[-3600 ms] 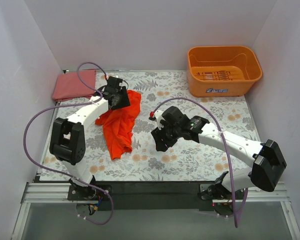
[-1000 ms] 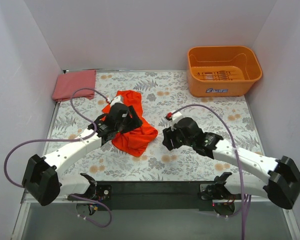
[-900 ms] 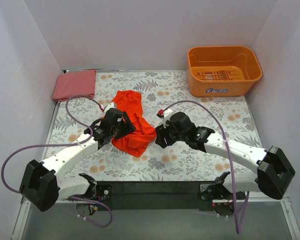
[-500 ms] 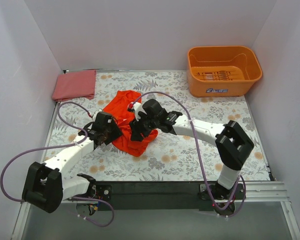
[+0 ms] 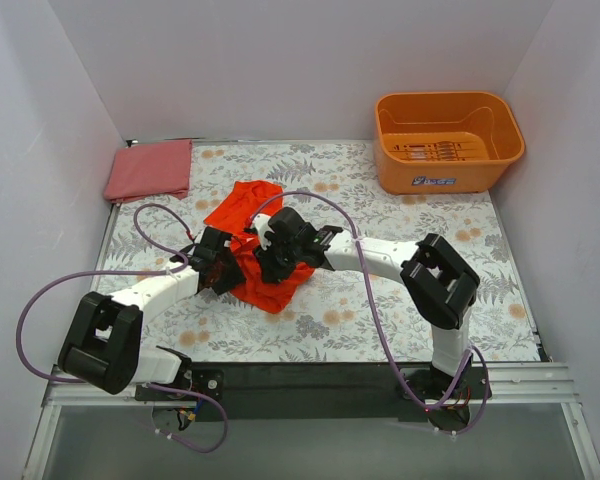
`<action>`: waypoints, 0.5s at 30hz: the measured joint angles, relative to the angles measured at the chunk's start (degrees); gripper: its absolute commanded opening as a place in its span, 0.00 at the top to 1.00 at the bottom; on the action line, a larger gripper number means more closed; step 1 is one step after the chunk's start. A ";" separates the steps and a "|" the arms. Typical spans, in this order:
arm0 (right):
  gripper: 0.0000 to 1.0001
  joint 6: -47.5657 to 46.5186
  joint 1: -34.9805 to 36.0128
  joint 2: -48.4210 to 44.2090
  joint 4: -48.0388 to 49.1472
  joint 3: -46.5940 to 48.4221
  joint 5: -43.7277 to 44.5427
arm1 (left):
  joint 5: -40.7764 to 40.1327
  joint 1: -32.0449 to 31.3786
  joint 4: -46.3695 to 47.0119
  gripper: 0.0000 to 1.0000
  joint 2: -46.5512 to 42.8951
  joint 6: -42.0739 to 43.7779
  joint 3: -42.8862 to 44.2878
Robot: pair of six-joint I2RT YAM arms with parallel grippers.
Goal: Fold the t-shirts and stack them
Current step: Flatten the tshirt out
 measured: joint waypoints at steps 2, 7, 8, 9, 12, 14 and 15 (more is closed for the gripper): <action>0.94 0.11 0.04 -0.02 -0.13 -0.02 1.68 | 0.00 0.02 0.15 0.67 0.09 0.15 0.00; 0.99 0.48 0.04 -1.86 0.00 -2.82 4.50 | -0.02 0.02 0.24 0.67 0.33 0.39 0.00; 0.99 0.48 0.04 -2.95 -0.17 -4.17 4.92 | -0.02 0.02 0.24 0.67 0.31 0.42 0.00; 0.99 0.55 0.02 -4.13 -0.37 -5.53 5.29 | -0.02 0.02 0.24 0.67 0.33 0.44 0.00; 0.99 1.14 0.02 -8.55 -0.66 -9.81 6.43 | -0.07 0.02 0.20 0.68 0.33 0.52 0.00; 0.99 1.92 -0.02 -12.96 -1.40 -13.40 7.48 | -0.09 0.04 0.17 0.69 0.33 0.55 0.00; 0.99 2.27 -0.09 -14.86 -2.34 -14.62 7.76 | -0.09 0.04 0.15 0.69 0.33 0.57 0.00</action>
